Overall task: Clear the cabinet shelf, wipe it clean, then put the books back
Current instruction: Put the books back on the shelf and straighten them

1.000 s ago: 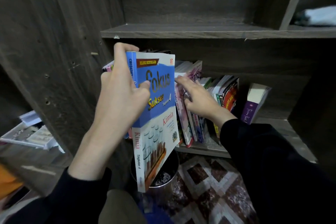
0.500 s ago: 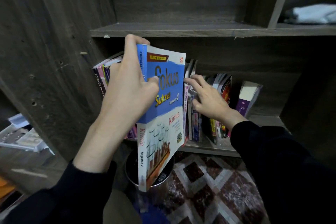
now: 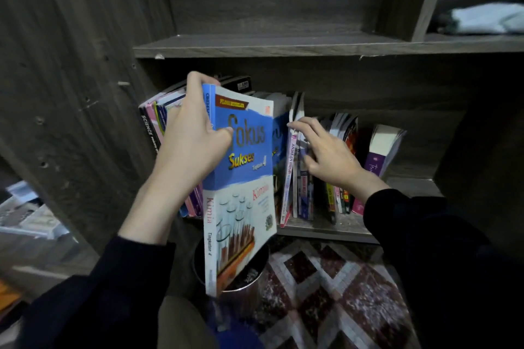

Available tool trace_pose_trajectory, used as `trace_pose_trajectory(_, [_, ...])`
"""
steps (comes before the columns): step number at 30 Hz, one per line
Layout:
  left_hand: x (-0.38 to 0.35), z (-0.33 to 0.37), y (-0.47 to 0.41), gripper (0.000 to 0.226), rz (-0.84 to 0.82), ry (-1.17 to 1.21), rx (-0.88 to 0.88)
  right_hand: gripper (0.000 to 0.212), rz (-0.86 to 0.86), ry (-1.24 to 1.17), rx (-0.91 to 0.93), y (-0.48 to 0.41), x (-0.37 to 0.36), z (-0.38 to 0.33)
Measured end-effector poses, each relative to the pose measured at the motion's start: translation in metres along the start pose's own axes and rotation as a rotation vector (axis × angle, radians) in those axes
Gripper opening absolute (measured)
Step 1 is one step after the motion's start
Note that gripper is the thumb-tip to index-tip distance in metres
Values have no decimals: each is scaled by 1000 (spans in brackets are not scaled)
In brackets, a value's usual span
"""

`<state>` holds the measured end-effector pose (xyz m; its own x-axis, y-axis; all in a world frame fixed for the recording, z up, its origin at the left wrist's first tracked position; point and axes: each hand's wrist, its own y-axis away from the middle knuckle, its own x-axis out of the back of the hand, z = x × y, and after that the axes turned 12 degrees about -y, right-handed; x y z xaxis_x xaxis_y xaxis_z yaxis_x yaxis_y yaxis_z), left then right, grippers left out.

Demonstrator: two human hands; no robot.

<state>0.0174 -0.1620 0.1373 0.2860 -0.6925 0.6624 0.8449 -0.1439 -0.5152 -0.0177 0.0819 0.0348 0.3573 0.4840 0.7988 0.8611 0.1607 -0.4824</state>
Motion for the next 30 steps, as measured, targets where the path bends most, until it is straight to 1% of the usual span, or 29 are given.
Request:
trace_pose_trajectory(3, [-12,-9,-4,46,22,-2,-2,63,-7,-1,4,-1,0,-1])
trace_pose_trajectory(7, [-32,-15,-11,49,70,63,-13,64,-14,-10,2,-1,0,-2])
trace_pose_trajectory(11, [-71,-11,-18,46,172,125,-75,67,-4,1,-9,-2,-3,-4])
trace_pose_trajectory(13, [-98,-15,-16,45,197,129,-92,67,11,-13,-10,-3,-6,-8])
trace_pose_trajectory(17, [-155,-35,9,49,156,141,-12,65,28,-7,-7,-8,-16,-16])
trace_pose_trajectory(19, [-170,-42,16,51,161,118,39,66,36,-9,-8,-10,-21,-18])
trace_pose_trajectory(22, [-176,-45,16,56,183,22,50,69,49,9,-20,-12,-23,-19])
trace_pose_trajectory(25, [-183,-42,23,73,235,-123,39,74,57,28,-22,-11,-24,-17])
trace_pose_trajectory(27, [-193,-39,38,85,206,-145,111,76,56,27,-24,-10,-25,-16])
trace_pose_trajectory(30, [-210,-44,72,97,33,-139,197,77,48,16,-41,-11,-25,-18])
